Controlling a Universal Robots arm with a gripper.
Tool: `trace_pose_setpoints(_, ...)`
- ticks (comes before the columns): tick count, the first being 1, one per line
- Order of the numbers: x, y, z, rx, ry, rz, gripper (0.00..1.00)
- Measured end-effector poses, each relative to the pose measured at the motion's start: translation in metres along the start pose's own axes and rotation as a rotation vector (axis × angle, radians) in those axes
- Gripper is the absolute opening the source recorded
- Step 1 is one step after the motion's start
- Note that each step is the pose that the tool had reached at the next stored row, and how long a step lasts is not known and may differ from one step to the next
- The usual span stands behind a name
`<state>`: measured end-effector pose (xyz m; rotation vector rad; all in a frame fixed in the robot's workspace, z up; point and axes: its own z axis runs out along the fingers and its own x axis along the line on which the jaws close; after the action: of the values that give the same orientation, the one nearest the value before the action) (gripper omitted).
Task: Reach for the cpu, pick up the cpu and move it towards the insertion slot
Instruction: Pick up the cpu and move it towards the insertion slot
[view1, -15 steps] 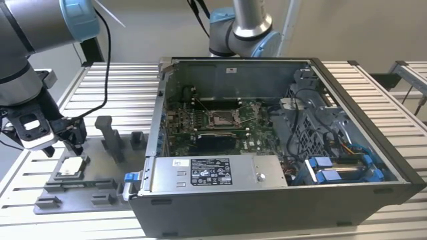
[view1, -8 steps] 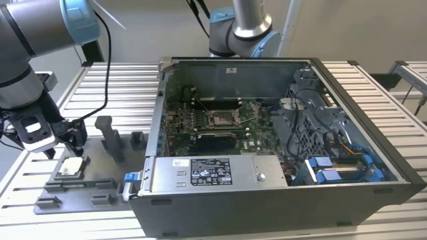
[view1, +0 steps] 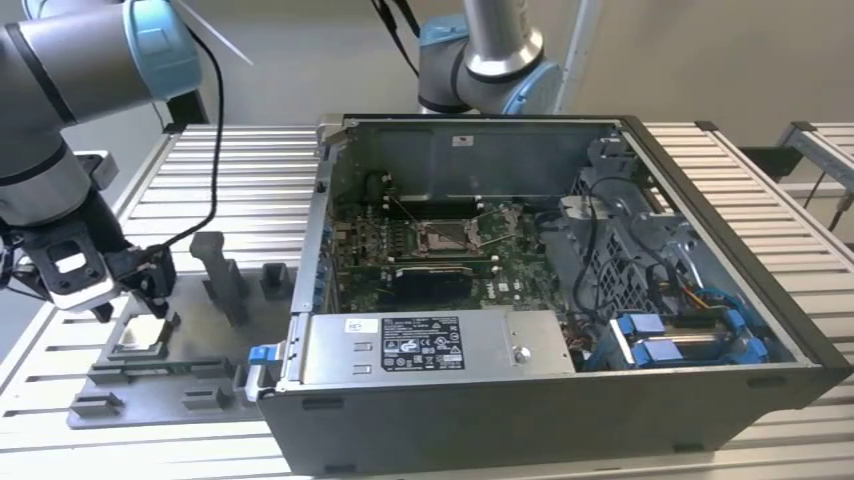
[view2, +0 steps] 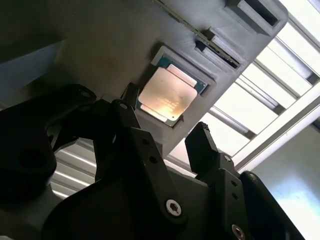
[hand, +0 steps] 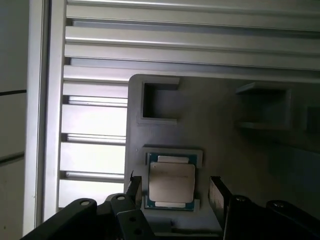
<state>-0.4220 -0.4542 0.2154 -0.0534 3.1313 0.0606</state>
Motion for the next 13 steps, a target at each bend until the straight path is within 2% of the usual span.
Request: trace_pose_setpoints(13,0.0020,-0.0011,0.0156,0.0001,-0.0001,0.004,1.00)
